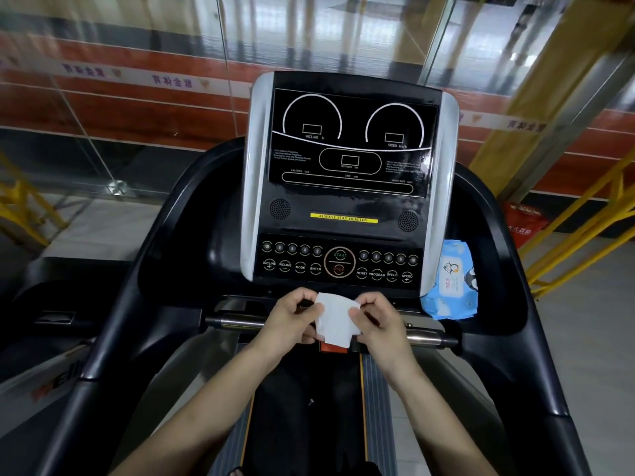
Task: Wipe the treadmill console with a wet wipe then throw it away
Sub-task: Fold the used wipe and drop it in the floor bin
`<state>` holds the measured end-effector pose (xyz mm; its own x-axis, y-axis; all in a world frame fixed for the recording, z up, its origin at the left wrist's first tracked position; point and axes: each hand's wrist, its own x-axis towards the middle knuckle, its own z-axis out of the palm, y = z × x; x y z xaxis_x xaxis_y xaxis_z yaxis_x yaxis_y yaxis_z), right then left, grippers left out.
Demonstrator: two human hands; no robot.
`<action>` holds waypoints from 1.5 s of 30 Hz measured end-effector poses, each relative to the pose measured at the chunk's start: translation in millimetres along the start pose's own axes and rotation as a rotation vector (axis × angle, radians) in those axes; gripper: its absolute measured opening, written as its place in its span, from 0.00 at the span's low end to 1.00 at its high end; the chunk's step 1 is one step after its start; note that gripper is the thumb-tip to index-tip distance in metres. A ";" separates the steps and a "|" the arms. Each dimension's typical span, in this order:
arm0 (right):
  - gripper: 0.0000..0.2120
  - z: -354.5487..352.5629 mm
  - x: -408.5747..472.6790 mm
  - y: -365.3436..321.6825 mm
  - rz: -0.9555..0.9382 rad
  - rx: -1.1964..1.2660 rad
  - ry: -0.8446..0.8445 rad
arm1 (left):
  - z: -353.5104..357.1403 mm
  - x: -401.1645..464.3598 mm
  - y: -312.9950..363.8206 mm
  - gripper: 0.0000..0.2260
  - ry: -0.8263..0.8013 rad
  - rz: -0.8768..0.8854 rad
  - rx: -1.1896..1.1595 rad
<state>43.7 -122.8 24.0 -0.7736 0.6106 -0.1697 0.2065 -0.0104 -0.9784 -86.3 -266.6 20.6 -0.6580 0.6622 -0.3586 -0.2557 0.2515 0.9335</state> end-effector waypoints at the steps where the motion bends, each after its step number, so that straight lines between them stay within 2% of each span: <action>1: 0.07 2.2 0.1 -0.1 -0.006 0.014 -0.009 | -3.1 -1.2 -0.5 0.02 -0.004 -0.001 -0.032; 6: 0.15 16.6 -0.6 -0.5 -0.045 0.006 -0.007 | -25.4 -9.3 0.6 0.05 -0.067 -0.053 -0.259; 9: 0.12 31.7 -1.2 -4.9 -0.052 0.018 -0.010 | -40.3 -15.2 7.4 0.10 -0.045 -0.106 -0.319; 11: 0.11 44.3 -3.5 -8.8 -0.101 -0.040 -0.038 | -49.4 -19.6 9.8 0.07 -0.005 -0.079 -0.278; 14: 0.08 65.1 -6.8 -10.9 -0.148 -0.056 -0.054 | -65.2 -26.4 5.2 0.08 0.031 0.020 -0.153; 18: 0.06 89.2 -12.9 -6.6 -0.121 -0.045 -0.043 | -84.0 -36.9 -8.2 0.05 0.026 0.051 -0.131; 21: 0.09 105.6 -22.0 -6.4 -0.041 -0.072 -0.107 | -93.6 -49.6 -18.4 0.09 0.157 0.039 -0.123; 24: 0.07 120.6 -24.1 -5.2 -0.029 -0.155 -0.188 | -100.9 -67.9 -27.0 0.14 0.306 0.072 -0.076; 30: 0.08 170.4 -27.0 5.0 -0.023 -0.248 -0.422 | -108.2 -122.5 -53.7 0.20 0.758 0.124 0.008; 32: 0.06 190.7 -40.8 10.2 -0.074 -0.287 -0.552 | -107.6 -153.4 -65.5 0.20 0.917 0.114 -0.009; 35: 0.03 217.8 -76.1 21.2 -0.132 -0.293 -0.678 | -101.7 -204.7 -90.8 0.15 1.130 0.110 0.048; 39: 0.02 244.4 -138.3 38.9 -0.081 -0.272 -0.830 | -80.9 -275.8 -122.3 0.10 1.252 0.084 -0.027; 45: 0.08 269.7 -229.1 47.0 0.085 -0.098 -1.013 | -58.2 -369.6 -156.5 0.11 1.437 0.065 -0.008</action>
<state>69.0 -476.7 -14.9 -0.8880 -0.3463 -0.3026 0.2970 0.0706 -0.9523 155.7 -591.9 6.8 -0.7986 -0.6017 -0.0136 -0.1984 0.2419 0.9498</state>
